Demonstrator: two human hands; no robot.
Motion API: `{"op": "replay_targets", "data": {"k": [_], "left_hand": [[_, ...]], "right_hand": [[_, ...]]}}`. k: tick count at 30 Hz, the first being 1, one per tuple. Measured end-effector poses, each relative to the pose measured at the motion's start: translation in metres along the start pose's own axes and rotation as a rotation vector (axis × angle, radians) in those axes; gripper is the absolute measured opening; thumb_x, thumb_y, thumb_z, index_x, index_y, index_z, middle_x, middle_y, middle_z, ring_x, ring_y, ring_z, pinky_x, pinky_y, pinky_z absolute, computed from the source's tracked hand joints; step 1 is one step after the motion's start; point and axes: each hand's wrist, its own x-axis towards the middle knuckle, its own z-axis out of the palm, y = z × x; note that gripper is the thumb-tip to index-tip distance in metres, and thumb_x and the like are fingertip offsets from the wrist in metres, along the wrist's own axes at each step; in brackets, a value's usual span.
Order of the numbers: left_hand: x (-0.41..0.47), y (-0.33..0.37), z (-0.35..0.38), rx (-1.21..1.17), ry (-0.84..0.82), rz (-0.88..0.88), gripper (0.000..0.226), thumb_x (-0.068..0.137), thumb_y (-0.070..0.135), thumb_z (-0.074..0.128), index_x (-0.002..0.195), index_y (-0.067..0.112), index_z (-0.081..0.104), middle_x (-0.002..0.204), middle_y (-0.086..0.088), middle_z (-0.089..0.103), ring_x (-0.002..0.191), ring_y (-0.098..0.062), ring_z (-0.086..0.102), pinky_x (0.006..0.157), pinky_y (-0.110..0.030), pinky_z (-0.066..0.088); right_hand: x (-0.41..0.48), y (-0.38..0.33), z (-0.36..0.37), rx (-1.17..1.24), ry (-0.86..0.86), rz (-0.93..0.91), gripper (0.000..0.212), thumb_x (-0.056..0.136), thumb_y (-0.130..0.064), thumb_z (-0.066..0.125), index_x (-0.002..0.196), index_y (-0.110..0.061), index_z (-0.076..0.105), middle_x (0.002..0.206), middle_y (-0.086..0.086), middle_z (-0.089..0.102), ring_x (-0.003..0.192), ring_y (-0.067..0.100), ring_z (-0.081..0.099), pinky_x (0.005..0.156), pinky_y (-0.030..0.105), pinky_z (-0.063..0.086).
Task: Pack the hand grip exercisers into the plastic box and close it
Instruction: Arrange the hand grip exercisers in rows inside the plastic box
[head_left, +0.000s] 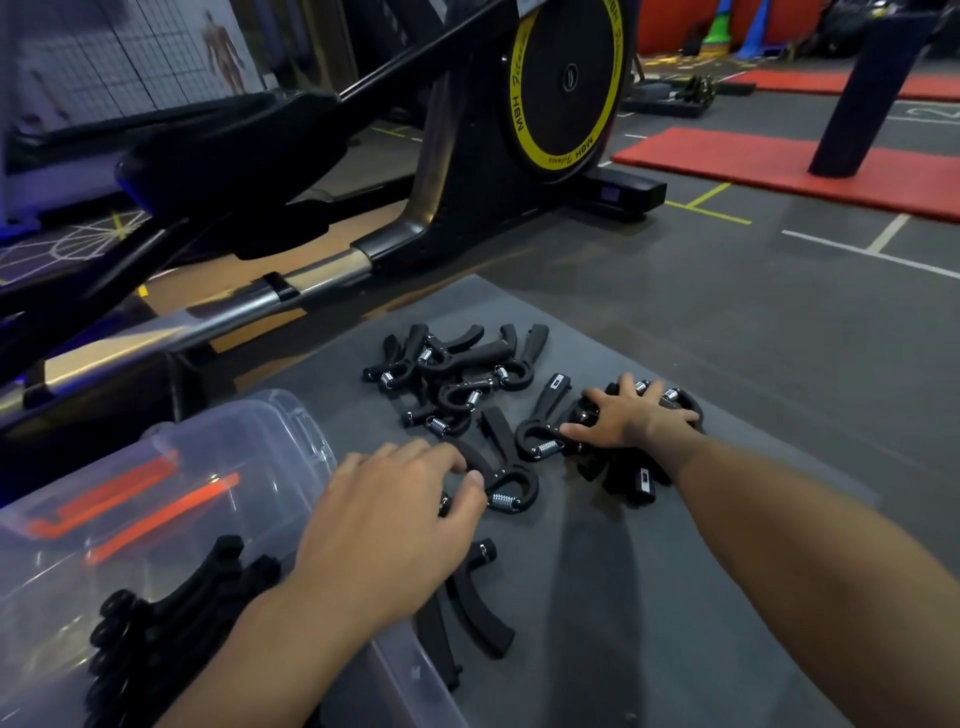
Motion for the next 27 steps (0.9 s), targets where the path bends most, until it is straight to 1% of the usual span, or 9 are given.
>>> {"op": "replay_targets", "data": {"k": [2, 4, 6, 11, 16, 21, 23, 25, 27], "left_hand": [[-0.001, 0.001, 0.000, -0.006, -0.007, 0.001, 0.043, 0.093, 0.054, 0.024, 0.109, 0.034, 0.058, 0.107, 0.019, 0.061, 0.100, -0.003, 0.054, 0.097, -0.033, 0.038], [-0.001, 0.001, -0.001, -0.009, 0.003, -0.001, 0.040, 0.094, 0.053, 0.026, 0.106, 0.034, 0.059, 0.105, 0.019, 0.062, 0.097, -0.005, 0.055, 0.095, -0.033, 0.039], [-0.001, 0.002, -0.001, -0.012, 0.013, -0.007, 0.037, 0.094, 0.052, 0.028, 0.103, 0.033, 0.059, 0.102, 0.018, 0.063, 0.095, -0.006, 0.055, 0.092, -0.032, 0.039], [-0.001, 0.004, -0.002, -0.029, 0.019, -0.009, 0.035, 0.094, 0.050, 0.030, 0.101, 0.034, 0.061, 0.098, 0.019, 0.063, 0.092, -0.006, 0.056, 0.088, -0.031, 0.040], [-0.004, 0.005, -0.003, -0.050, 0.044, 0.002, 0.030, 0.095, 0.047, 0.034, 0.094, 0.032, 0.061, 0.089, 0.018, 0.060, 0.080, -0.007, 0.051, 0.077, -0.031, 0.036], [-0.005, 0.007, -0.006, -0.061, 0.026, -0.008, 0.025, 0.094, 0.039, 0.040, 0.090, 0.029, 0.062, 0.083, 0.013, 0.060, 0.079, -0.013, 0.055, 0.073, -0.032, 0.034], [-0.007, 0.010, -0.008, -0.058, 0.009, -0.016, 0.021, 0.093, 0.034, 0.042, 0.092, 0.029, 0.063, 0.083, 0.012, 0.060, 0.080, -0.013, 0.055, 0.075, -0.032, 0.033], [-0.013, 0.018, -0.009, -0.104, -0.038, -0.022, 0.019, 0.092, 0.032, 0.044, 0.095, 0.029, 0.063, 0.087, 0.013, 0.063, 0.086, -0.014, 0.057, 0.080, -0.034, 0.038], [-0.022, 0.031, -0.008, -0.150, -0.089, 0.010, 0.019, 0.091, 0.034, 0.044, 0.095, 0.029, 0.063, 0.089, 0.012, 0.066, 0.089, -0.014, 0.059, 0.087, -0.037, 0.043]], "right_hand": [[0.002, -0.001, 0.004, -0.014, 0.012, 0.011, 0.088, 0.069, -0.090, 0.037, 0.146, -0.050, 0.019, 0.158, 0.000, 0.004, 0.144, 0.043, -0.006, 0.093, 0.084, 0.017], [0.004, -0.002, 0.007, -0.016, 0.052, 0.015, 0.086, 0.070, -0.090, 0.034, 0.145, -0.048, 0.024, 0.157, 0.002, 0.011, 0.144, 0.044, -0.003, 0.093, 0.085, 0.016], [0.001, -0.003, 0.008, -0.029, 0.060, 0.015, 0.084, 0.071, -0.089, 0.034, 0.143, -0.046, 0.029, 0.154, 0.003, 0.016, 0.143, 0.045, 0.000, 0.092, 0.085, 0.016], [-0.014, 0.000, 0.016, -0.030, 0.058, -0.029, 0.083, 0.070, -0.089, 0.035, 0.141, -0.045, 0.031, 0.150, 0.002, 0.019, 0.141, 0.046, 0.002, 0.091, 0.086, 0.015], [-0.046, 0.004, 0.038, -0.040, 0.093, -0.079, 0.080, 0.073, -0.088, 0.033, 0.141, -0.045, 0.029, 0.151, 0.004, 0.018, 0.140, 0.047, 0.003, 0.091, 0.085, 0.014], [-0.090, 0.005, 0.062, -0.031, 0.079, -0.048, 0.082, 0.072, -0.088, 0.034, 0.143, -0.048, 0.024, 0.154, 0.002, 0.015, 0.141, 0.044, 0.003, 0.092, 0.084, 0.015], [-0.107, 0.006, 0.068, -0.051, 0.047, -0.073, 0.082, 0.072, -0.088, 0.035, 0.143, -0.050, 0.021, 0.156, 0.001, 0.011, 0.142, 0.043, 0.001, 0.094, 0.082, 0.017], [-0.119, 0.014, 0.073, -0.014, 0.057, -0.146, 0.081, 0.073, -0.086, 0.039, 0.143, -0.053, 0.017, 0.157, -0.002, 0.006, 0.143, 0.039, 0.004, 0.097, 0.077, 0.021], [-0.127, 0.031, 0.070, 0.179, 0.139, -0.198, 0.079, 0.075, -0.079, 0.047, 0.142, -0.055, 0.015, 0.158, -0.003, 0.006, 0.143, 0.035, 0.012, 0.103, 0.070, 0.025]]}}
